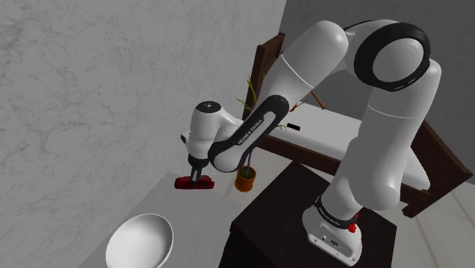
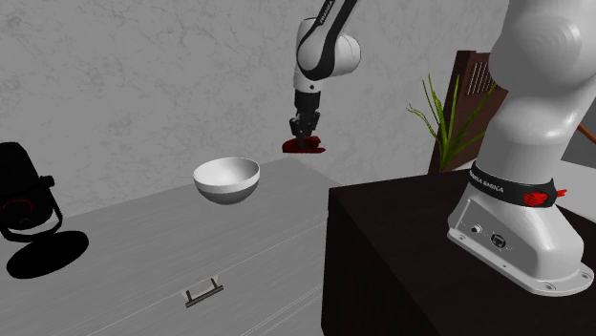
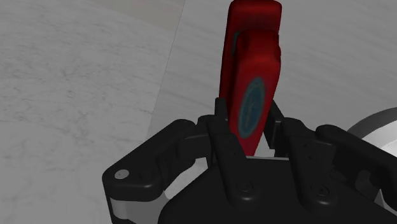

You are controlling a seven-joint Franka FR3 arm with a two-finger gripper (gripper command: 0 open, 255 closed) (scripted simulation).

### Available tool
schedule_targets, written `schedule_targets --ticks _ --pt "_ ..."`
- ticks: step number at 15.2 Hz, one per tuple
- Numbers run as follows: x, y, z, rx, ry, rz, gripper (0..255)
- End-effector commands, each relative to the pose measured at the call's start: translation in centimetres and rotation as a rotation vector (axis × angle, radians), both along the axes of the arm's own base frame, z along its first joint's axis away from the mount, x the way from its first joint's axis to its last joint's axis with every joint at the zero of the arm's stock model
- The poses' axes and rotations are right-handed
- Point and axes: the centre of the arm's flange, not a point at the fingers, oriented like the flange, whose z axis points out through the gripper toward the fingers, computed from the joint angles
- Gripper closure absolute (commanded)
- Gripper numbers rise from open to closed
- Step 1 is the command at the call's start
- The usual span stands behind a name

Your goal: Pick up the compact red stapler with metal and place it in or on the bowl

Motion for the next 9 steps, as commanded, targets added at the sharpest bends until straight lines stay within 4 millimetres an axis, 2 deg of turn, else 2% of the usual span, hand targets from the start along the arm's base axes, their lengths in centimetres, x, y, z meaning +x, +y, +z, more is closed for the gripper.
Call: schedule_targets --ticks 1,9 --pt "0.0 0.0 1.2 0.0 0.0 0.0 255" --pt "0.0 0.0 5.3 0.0 0.0 0.0 255"
